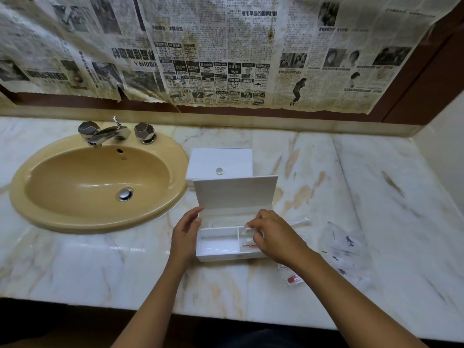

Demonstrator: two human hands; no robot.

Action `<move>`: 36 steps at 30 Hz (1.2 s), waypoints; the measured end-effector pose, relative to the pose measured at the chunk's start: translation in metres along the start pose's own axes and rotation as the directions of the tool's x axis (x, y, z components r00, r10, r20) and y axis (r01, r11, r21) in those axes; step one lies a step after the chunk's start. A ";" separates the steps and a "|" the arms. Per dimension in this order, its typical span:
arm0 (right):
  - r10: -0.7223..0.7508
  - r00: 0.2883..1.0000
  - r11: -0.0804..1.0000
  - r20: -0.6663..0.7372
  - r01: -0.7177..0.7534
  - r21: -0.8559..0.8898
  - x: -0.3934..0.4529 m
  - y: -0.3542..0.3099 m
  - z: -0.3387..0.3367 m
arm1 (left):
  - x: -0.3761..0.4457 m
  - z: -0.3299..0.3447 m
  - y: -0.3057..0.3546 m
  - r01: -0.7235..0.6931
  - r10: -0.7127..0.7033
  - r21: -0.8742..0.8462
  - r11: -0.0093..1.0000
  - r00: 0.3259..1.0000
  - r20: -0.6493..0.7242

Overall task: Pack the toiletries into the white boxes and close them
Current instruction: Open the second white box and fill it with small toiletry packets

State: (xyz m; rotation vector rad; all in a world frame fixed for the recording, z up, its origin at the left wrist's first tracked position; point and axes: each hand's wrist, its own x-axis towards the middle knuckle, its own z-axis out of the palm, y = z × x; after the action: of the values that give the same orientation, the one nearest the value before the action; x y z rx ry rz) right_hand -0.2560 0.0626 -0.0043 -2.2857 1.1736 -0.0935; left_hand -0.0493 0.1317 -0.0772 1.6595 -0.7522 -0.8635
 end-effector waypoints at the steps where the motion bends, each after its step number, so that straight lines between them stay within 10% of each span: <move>1: -0.003 1.000 1.000 0.003 0.003 -0.021 -0.001 -0.001 0.001 | 0.000 0.000 0.000 -0.002 0.002 0.003 1.000 1.000 0.001; 13: 0.079 0.996 0.994 0.041 -0.076 -0.074 -0.001 0.006 0.015 | -0.001 0.001 0.001 0.000 0.000 0.023 1.000 1.000 -0.004; 21: 0.178 0.927 0.984 -0.330 -0.173 0.045 0.010 0.038 -0.017 | -0.002 0.001 0.001 -0.005 0.005 0.017 1.000 1.000 -0.004; 28: 0.343 0.939 0.915 -0.033 -0.342 -0.216 0.014 0.077 -0.012 | 0.000 0.002 0.000 0.003 -0.003 0.014 1.000 1.000 -0.007; 36: 0.371 0.926 0.885 -0.070 -0.375 -0.274 0.015 0.091 0.004 | 0.000 0.002 -0.001 -0.004 0.004 0.013 1.000 1.000 -0.007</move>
State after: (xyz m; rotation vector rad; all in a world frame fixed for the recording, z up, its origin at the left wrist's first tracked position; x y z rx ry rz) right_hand -0.3117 0.0113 -0.0564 -2.2464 1.7089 0.2181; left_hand -0.0509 0.1308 -0.0789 1.6707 -0.7578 -0.8511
